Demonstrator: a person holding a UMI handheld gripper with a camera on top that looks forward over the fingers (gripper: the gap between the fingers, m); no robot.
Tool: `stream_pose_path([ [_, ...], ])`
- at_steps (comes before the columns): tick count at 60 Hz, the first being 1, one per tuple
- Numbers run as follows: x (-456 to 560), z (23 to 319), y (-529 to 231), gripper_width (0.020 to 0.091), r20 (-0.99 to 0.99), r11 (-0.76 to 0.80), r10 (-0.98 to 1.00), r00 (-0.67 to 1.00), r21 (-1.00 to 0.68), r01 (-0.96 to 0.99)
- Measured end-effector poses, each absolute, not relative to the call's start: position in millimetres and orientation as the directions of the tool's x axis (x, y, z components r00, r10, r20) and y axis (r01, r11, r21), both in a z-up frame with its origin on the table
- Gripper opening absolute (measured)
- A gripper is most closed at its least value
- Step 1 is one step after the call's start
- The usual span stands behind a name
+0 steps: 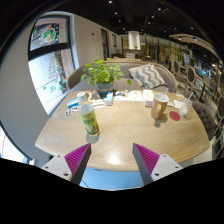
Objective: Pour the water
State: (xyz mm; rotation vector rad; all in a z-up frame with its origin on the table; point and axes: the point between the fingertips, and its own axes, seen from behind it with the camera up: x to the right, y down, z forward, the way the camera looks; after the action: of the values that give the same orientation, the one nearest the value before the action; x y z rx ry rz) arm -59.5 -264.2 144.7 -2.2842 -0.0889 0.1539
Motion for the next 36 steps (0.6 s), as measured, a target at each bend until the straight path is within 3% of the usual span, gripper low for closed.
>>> stream_pose_path([
  [12,-145.7,121.3,-202.2,0.0861,-0.087,-0.573,0.155,0.984,-0.820,0.018],
  [30,-180.7,84.4,-96.3,0.0855,-0.050,-0.469,0.112,0.992,-0.883,0.008],
  [33,-181.9,76.5,-84.0,0.0819,-0.043,-0.462,0.106,0.993,-0.887,0.011],
  [36,-183.6,69.5,-77.6,0.0710,-0.044,-0.463,0.103,0.994,-0.886,0.009],
])
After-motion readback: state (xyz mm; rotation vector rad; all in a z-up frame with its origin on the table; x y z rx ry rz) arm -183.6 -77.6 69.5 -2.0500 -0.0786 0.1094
